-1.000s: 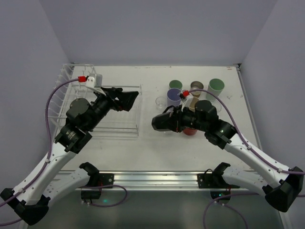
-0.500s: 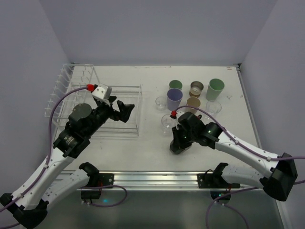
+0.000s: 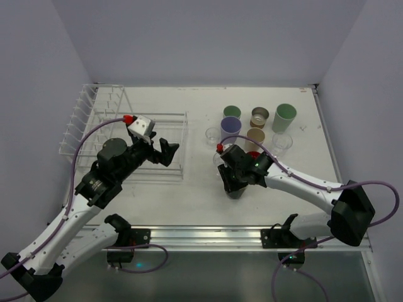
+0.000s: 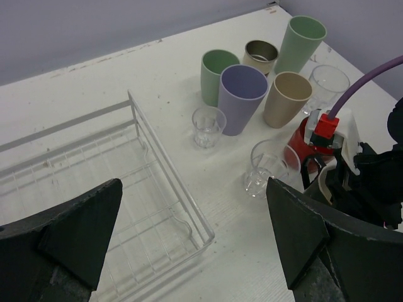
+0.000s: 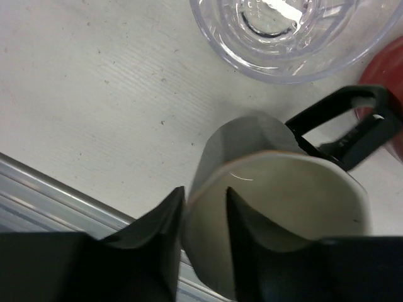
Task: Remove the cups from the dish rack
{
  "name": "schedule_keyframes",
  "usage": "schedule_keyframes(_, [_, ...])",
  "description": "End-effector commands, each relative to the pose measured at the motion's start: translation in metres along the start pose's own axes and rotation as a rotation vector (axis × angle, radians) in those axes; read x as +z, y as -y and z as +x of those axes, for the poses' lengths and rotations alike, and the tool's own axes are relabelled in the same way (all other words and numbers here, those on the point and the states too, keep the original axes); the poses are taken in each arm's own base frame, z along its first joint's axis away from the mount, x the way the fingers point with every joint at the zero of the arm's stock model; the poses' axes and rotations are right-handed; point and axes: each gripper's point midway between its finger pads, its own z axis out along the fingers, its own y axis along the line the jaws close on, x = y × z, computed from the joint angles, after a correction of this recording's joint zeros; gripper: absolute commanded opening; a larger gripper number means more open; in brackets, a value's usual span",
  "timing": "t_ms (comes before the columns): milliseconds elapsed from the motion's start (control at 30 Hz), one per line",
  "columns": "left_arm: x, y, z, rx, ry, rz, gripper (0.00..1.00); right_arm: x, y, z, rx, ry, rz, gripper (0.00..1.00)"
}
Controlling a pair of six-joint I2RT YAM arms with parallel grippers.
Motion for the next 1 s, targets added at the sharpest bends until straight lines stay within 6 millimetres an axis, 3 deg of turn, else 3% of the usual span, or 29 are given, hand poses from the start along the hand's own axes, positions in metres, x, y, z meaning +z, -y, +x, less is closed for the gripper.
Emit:
schedule_keyframes(0, [-0.002, 0.001, -0.004, 0.035, 0.015, 0.013, 1.0, -0.01, -0.002, -0.021, -0.024, 0.074, 0.02, 0.41])
schedule_keyframes(167, [-0.007, 0.0, -0.01, 0.027, 0.043, 0.005, 1.0, -0.035, -0.018, -0.037, -0.023, 0.165, -0.063, 0.71])
schedule_keyframes(300, [-0.011, 0.001, -0.015, 0.027, 0.064, 0.009, 1.0, -0.061, -0.029, -0.051, -0.024, 0.273, -0.144, 0.82])
schedule_keyframes(433, [-0.014, 0.003, -0.02, 0.022, 0.086, 0.018, 1.0, -0.099, -0.043, -0.075, -0.062, 0.463, -0.253, 0.98])
schedule_keyframes(533, [-0.018, 0.006, -0.032, 0.01, 0.123, 0.03, 1.0, -0.144, -0.043, -0.092, -0.07, 0.661, -0.306, 0.99])
schedule_keyframes(567, [-0.019, 0.007, -0.036, 0.005, 0.132, 0.036, 1.0, -0.173, -0.038, -0.096, -0.065, 0.763, -0.324, 0.99])
schedule_keyframes(633, [-0.027, 0.02, -0.054, 0.009, 0.162, 0.099, 1.0, -0.212, -0.025, -0.108, -0.044, 0.935, -0.301, 0.99])
schedule_keyframes(667, [-0.031, 0.025, -0.062, 0.01, 0.179, 0.125, 1.0, -0.245, -0.016, -0.105, -0.024, 1.054, -0.317, 0.99])
schedule_keyframes(733, [-0.044, 0.037, -0.084, 0.011, 0.234, 0.182, 1.0, -0.288, -0.001, -0.107, 0.02, 1.234, -0.319, 0.99])
schedule_keyframes(800, [-0.055, 0.041, -0.106, -0.002, 0.29, 0.19, 1.0, -0.325, 0.017, -0.096, 0.074, 1.391, -0.332, 0.99])
schedule_keyframes(900, [-0.064, 0.041, -0.124, -0.004, 0.339, 0.187, 1.0, -0.338, 0.044, -0.088, 0.179, 1.469, -0.263, 0.99])
schedule_keyframes(967, [-0.064, 0.038, -0.129, -0.022, 0.355, 0.166, 1.0, -0.333, 0.054, -0.085, 0.22, 1.474, -0.226, 0.99])
